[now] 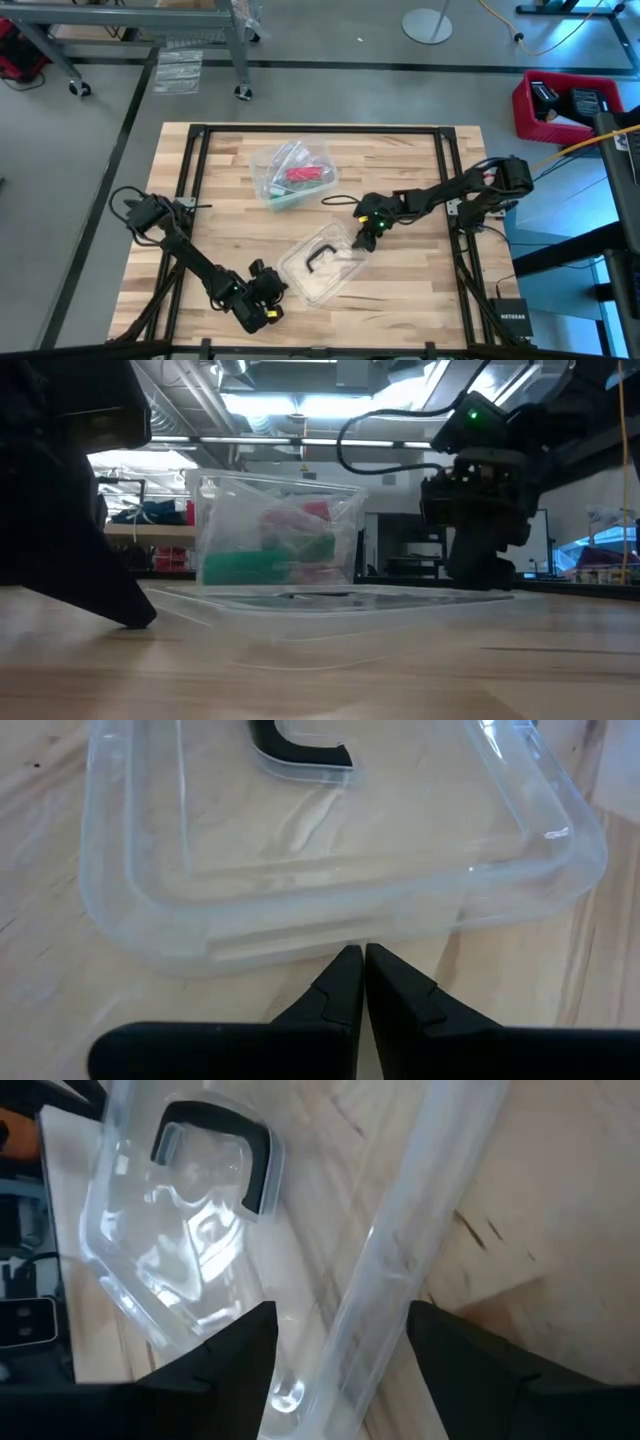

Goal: Roll bandage
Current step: Close the transparent container

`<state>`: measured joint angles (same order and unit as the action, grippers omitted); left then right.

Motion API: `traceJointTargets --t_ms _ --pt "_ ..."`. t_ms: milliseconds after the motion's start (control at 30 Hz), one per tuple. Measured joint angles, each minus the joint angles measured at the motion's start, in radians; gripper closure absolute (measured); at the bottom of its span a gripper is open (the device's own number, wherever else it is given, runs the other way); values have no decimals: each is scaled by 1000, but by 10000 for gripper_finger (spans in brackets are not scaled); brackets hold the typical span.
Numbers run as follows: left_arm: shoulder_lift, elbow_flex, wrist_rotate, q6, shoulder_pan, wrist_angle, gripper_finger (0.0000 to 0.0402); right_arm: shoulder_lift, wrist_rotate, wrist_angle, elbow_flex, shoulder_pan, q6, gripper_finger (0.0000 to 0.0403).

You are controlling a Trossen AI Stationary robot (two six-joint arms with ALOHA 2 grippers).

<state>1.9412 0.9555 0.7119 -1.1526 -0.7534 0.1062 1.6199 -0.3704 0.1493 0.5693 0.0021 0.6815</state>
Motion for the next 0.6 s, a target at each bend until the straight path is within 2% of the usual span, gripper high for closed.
traceJointTargets --t_ms 100,367,600 --pt "14 1 -8 0 14 2 390 37 -38 45 -1 0 17 167" --pt "24 0 -24 58 41 0 390 62 -58 142 -6 0 21 167" --pt "28 0 -22 55 44 -6 390 67 -193 314 -3 6 17 167"
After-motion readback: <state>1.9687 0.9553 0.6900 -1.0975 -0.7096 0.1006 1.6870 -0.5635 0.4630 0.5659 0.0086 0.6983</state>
